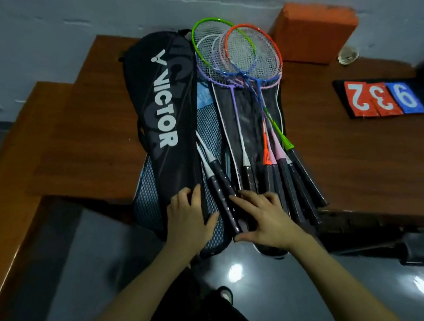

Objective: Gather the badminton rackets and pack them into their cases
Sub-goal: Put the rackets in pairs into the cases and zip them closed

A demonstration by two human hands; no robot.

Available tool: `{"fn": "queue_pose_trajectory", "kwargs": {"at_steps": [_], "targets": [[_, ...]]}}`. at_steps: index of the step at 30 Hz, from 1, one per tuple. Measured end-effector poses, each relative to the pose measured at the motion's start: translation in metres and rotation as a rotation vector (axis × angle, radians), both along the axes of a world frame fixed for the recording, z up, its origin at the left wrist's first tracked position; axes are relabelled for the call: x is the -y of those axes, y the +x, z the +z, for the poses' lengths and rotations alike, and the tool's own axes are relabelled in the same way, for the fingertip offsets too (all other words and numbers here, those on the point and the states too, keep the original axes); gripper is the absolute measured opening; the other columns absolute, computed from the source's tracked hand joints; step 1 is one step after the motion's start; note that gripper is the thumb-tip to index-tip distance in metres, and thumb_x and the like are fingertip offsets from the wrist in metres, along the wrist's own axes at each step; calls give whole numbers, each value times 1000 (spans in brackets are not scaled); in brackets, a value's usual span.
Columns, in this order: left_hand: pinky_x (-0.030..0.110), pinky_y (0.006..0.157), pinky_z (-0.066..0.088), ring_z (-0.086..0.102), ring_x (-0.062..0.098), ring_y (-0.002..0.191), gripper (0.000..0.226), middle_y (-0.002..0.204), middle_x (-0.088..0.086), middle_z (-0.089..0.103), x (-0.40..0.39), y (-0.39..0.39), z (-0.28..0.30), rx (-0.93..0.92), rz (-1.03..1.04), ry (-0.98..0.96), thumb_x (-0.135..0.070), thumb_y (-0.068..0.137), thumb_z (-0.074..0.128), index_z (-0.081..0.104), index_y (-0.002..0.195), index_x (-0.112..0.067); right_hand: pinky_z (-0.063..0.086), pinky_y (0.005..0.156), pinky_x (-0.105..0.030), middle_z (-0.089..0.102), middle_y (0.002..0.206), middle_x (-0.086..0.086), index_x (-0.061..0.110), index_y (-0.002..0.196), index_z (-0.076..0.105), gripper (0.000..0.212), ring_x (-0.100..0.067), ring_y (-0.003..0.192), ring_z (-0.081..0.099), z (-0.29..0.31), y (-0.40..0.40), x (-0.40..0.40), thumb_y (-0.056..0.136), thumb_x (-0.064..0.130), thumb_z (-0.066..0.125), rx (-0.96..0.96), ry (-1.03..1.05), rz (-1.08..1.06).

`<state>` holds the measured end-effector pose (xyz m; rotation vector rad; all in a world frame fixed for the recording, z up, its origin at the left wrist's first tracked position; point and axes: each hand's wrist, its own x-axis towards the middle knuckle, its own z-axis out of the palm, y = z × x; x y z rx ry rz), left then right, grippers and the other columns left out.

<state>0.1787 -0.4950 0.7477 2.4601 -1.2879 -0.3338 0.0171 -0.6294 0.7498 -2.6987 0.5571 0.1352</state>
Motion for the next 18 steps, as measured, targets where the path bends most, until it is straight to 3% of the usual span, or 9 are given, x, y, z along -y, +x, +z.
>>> {"fn": "queue_pose_trajectory", "kwargs": {"at_steps": [4, 10, 14, 18], "targets": [[41, 95, 35, 39, 32, 113, 78, 126, 13, 40, -17, -21, 2, 10, 76, 104, -50, 81, 58, 26, 142, -14, 3, 106, -37, 17, 154, -7, 29, 148, 11, 105, -24, 138, 21, -4, -10, -6, 66, 67, 65, -87, -60, 87], [38, 91, 39, 44, 30, 109, 69, 123, 10, 45, -16, -25, 10, 36, 102, 180, -36, 85, 57, 27, 143, -15, 23, 104, -53, 33, 146, -21, 29, 144, 28, 93, -37, 127, 38, -14, 0, -16, 67, 61, 68, -91, -234, 60], [39, 85, 46, 52, 31, 103, 63, 117, 16, 52, -23, -19, 13, -108, 136, 7, -21, 82, 60, 38, 139, -8, 20, 98, -46, 49, 133, -18, 29, 138, 37, 83, -35, 114, 52, -17, 0, -22, 67, 59, 68, 5, -247, -6], [22, 77, 43, 55, 16, 81, 55, 98, 9, 57, -35, -6, 24, -274, 187, -221, -10, 77, 66, 51, 130, -9, 16, 97, -39, 54, 127, -12, 31, 141, 34, 72, -28, 110, 54, -11, 10, -33, 78, 50, 64, 125, -61, -148]]}}
